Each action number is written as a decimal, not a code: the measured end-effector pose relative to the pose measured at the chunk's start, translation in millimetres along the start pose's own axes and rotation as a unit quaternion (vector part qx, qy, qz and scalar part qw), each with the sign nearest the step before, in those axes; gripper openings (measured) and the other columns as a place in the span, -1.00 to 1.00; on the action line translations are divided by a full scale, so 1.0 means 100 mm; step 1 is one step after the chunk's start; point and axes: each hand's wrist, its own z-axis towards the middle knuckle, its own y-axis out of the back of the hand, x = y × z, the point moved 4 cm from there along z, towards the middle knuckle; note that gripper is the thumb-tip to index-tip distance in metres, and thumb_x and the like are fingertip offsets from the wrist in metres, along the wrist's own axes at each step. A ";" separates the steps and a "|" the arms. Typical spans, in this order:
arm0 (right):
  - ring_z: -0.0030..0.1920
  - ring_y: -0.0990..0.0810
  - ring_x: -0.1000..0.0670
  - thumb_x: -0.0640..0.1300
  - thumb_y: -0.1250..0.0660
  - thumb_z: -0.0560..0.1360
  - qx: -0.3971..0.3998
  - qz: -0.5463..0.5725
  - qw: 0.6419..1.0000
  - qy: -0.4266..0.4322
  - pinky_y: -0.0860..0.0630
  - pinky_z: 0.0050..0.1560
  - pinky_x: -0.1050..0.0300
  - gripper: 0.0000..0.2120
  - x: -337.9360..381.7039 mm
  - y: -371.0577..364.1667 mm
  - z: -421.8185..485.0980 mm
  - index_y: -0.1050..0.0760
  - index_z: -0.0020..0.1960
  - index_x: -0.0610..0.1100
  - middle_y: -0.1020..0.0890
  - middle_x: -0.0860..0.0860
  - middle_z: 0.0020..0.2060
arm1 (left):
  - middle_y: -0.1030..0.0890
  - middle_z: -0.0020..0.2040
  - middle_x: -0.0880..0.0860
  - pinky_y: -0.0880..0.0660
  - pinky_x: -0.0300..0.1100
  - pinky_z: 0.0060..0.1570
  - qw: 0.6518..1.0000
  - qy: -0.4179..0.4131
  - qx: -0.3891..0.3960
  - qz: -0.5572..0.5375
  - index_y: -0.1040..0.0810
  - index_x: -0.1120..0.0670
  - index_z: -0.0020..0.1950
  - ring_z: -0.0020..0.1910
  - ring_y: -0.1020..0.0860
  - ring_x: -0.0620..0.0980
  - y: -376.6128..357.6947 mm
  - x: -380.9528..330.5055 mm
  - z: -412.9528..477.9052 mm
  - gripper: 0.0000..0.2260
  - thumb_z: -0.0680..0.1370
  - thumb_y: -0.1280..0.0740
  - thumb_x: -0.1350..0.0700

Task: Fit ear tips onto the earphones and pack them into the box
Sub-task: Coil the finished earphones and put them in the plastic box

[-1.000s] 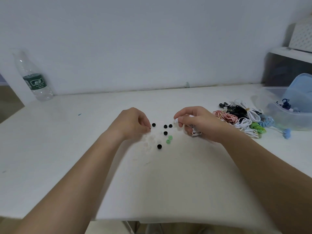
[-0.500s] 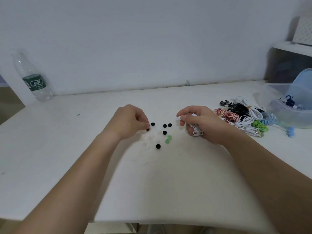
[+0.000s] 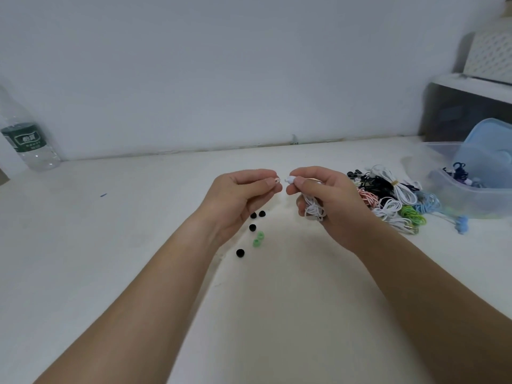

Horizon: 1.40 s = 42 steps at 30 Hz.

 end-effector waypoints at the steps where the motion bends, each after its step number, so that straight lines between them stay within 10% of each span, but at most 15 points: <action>1: -0.44 -0.49 -0.01 -0.30 -0.33 0.58 -0.004 0.008 1.000 0.002 -0.42 -0.46 0.24 -0.89 0.01 -0.01 0.00 -0.58 0.09 -0.23 -0.67 -0.08 -0.26 | -0.70 0.05 0.24 -0.61 -0.28 0.01 1.000 0.007 0.006 -0.015 -0.64 0.31 0.11 0.06 -0.70 0.08 -0.01 0.01 -0.01 -0.84 0.54 -0.37 0.38; 42: -0.34 -0.53 -0.01 -0.22 -0.46 0.48 0.005 -0.103 0.995 0.017 -0.46 -0.27 0.10 -0.96 0.10 -0.03 -0.02 -0.67 -0.06 -0.15 -0.64 -0.06 -0.26 | -0.73 -0.14 0.11 -0.60 -0.30 -0.16 0.999 -0.005 0.053 0.009 -0.62 0.17 -0.02 -0.15 -0.71 -0.03 -0.02 0.02 -0.02 -0.87 0.51 -0.40 0.36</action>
